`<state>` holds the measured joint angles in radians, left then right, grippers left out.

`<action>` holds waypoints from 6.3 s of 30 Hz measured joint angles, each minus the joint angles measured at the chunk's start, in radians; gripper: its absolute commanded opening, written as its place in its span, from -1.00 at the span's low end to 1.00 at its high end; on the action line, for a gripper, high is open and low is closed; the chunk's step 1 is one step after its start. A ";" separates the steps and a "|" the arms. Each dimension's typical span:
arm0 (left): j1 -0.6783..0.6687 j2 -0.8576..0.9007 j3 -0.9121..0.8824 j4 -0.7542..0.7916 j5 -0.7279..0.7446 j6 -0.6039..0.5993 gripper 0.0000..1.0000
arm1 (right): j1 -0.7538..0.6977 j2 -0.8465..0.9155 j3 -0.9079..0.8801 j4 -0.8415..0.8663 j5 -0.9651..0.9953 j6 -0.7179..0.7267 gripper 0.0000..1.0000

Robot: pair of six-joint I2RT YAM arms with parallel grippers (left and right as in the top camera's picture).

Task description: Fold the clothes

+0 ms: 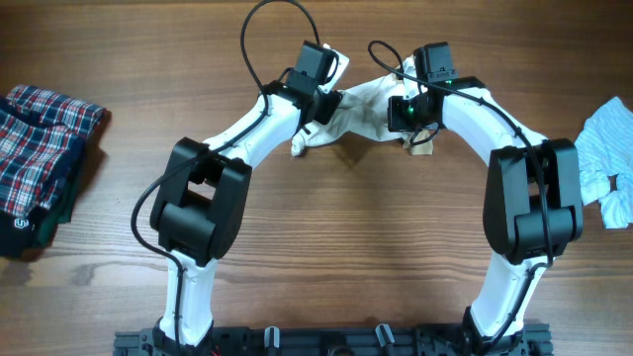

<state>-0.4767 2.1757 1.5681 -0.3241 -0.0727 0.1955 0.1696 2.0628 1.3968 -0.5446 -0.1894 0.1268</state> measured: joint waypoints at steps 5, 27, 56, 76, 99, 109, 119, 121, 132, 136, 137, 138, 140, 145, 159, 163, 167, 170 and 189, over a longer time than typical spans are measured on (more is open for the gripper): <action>0.000 0.000 0.000 0.004 0.054 0.002 0.11 | 0.000 0.000 0.000 0.001 0.000 0.003 -0.82; 0.000 0.036 0.000 0.078 0.057 0.006 -0.92 | 0.000 0.000 0.000 0.003 0.000 0.003 -0.76; 0.156 0.025 0.005 -0.169 0.330 -0.247 0.39 | 0.000 0.000 0.000 -0.021 0.019 0.003 -0.74; 0.158 -0.002 0.010 -0.381 0.252 -0.255 0.57 | -0.013 -0.049 -0.103 -0.095 0.240 0.007 -0.56; 0.172 -0.068 0.114 -0.465 0.113 -0.397 0.89 | -0.134 -0.072 -0.132 -0.148 0.216 0.038 -0.55; 0.076 -0.130 0.121 -0.617 0.344 -0.426 0.75 | -0.140 -0.077 -0.139 -0.131 0.199 0.052 -0.09; -0.053 -0.129 0.090 -0.608 0.309 -0.427 0.75 | -0.167 -0.089 -0.071 -0.208 0.117 0.025 0.74; -0.053 -0.129 0.066 -0.611 0.306 -0.435 0.71 | -0.167 -0.106 -0.064 -0.197 0.100 0.016 0.76; -0.053 -0.040 0.007 -0.547 0.221 -0.497 0.58 | -0.167 -0.106 -0.064 -0.149 0.011 -0.055 0.80; -0.053 -0.033 0.006 -0.457 0.158 -0.500 0.47 | -0.167 -0.106 -0.067 -0.064 0.009 -0.078 0.82; -0.051 -0.032 0.005 -0.425 0.148 -0.497 0.42 | -0.167 -0.106 -0.069 -0.055 0.009 -0.084 0.82; -0.049 -0.032 0.005 -0.403 0.144 -0.491 0.38 | -0.167 -0.106 -0.076 -0.040 0.008 -0.092 0.82; -0.033 -0.032 0.005 -0.370 0.144 -0.483 0.35 | -0.167 -0.106 -0.093 -0.018 0.003 -0.103 0.83; 0.032 -0.003 0.005 -0.359 0.151 -0.470 0.27 | -0.167 -0.106 -0.139 0.026 -0.006 -0.107 0.83; 0.028 -0.047 0.127 -0.801 0.152 -0.525 0.29 | -0.167 -0.106 -0.139 0.018 -0.013 -0.107 0.85; 0.028 -0.048 0.124 -0.839 0.152 -0.554 0.22 | -0.167 -0.106 -0.139 0.013 -0.013 -0.107 0.85; 0.028 -0.048 0.048 -0.753 0.128 -0.563 0.09 | -0.167 -0.106 -0.139 0.010 -0.013 -0.107 0.85; 0.028 -0.048 -0.022 -0.711 0.041 -0.568 0.05 | -0.167 -0.106 -0.139 0.008 -0.013 -0.107 0.85; 0.060 -0.056 -0.077 -0.602 -0.179 -0.538 -0.18 | -0.167 -0.106 -0.139 0.008 -0.017 -0.121 -0.20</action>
<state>-0.4164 2.1193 1.4910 -0.9264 -0.2516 -0.3424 0.0029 1.9568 1.2579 -0.5365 -0.2066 0.0059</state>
